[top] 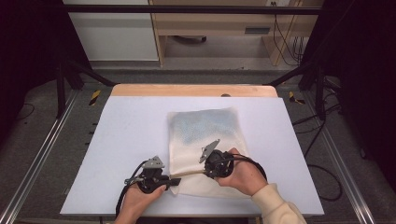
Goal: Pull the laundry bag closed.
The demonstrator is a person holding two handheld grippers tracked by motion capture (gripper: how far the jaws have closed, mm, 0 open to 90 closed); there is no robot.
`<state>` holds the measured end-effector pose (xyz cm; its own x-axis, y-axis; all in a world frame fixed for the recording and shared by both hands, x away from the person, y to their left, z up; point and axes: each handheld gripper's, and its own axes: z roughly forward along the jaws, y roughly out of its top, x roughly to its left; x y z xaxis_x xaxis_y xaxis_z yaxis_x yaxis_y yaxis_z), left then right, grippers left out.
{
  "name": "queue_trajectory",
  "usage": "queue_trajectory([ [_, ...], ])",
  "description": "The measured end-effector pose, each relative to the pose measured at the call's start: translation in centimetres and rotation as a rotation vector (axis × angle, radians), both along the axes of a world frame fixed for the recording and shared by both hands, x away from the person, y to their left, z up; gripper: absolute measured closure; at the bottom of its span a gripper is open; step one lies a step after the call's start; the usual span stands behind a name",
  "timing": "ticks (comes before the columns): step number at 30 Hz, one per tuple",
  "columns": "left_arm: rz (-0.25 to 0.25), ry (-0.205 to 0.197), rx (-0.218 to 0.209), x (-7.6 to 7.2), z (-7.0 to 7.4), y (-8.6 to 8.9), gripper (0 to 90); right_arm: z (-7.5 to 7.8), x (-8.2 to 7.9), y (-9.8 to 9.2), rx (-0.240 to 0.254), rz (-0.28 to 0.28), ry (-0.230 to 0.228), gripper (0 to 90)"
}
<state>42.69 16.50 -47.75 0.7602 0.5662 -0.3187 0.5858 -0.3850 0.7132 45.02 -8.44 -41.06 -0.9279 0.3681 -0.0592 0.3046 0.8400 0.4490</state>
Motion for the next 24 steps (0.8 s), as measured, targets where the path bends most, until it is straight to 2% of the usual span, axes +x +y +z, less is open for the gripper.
queue_trajectory([
  [24,0.0,-0.006,0.008,-0.03,-0.04,-0.02,82.4,-0.2,-0.15,-0.64,0.015,-0.014,-0.007,82.2],
])
